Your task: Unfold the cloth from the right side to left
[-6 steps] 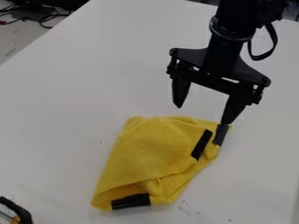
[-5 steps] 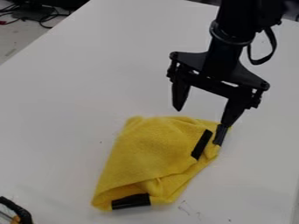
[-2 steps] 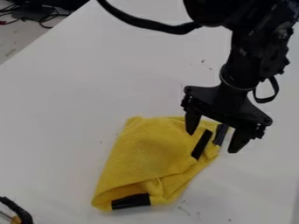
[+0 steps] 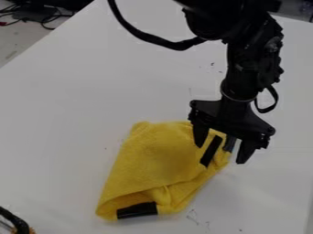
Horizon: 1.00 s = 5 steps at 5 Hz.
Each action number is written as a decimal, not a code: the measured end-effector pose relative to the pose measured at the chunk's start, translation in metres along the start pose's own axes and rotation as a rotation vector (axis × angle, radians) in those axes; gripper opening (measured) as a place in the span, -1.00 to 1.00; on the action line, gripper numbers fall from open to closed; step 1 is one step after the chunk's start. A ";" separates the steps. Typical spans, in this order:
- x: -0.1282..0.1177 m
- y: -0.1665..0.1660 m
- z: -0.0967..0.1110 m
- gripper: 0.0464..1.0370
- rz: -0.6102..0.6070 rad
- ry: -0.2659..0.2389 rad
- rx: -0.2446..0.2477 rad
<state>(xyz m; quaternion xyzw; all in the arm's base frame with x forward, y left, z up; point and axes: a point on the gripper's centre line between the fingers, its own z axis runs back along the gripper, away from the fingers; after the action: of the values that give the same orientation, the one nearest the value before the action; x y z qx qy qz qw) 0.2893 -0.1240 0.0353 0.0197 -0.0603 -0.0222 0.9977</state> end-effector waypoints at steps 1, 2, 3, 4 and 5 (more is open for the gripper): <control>0.002 0.007 -0.007 0.87 0.000 0.011 -0.019; 0.002 0.009 -0.007 0.56 -0.010 0.016 -0.023; 0.002 0.012 -0.009 -0.06 -0.018 0.029 -0.024; 0.001 0.011 -0.012 -0.60 -0.013 0.039 -0.029; 0.002 0.010 -0.016 -0.89 -0.018 0.042 -0.029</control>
<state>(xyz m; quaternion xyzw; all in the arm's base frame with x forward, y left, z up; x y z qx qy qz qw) 0.2932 -0.1133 0.0205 0.0062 -0.0387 -0.0318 0.9987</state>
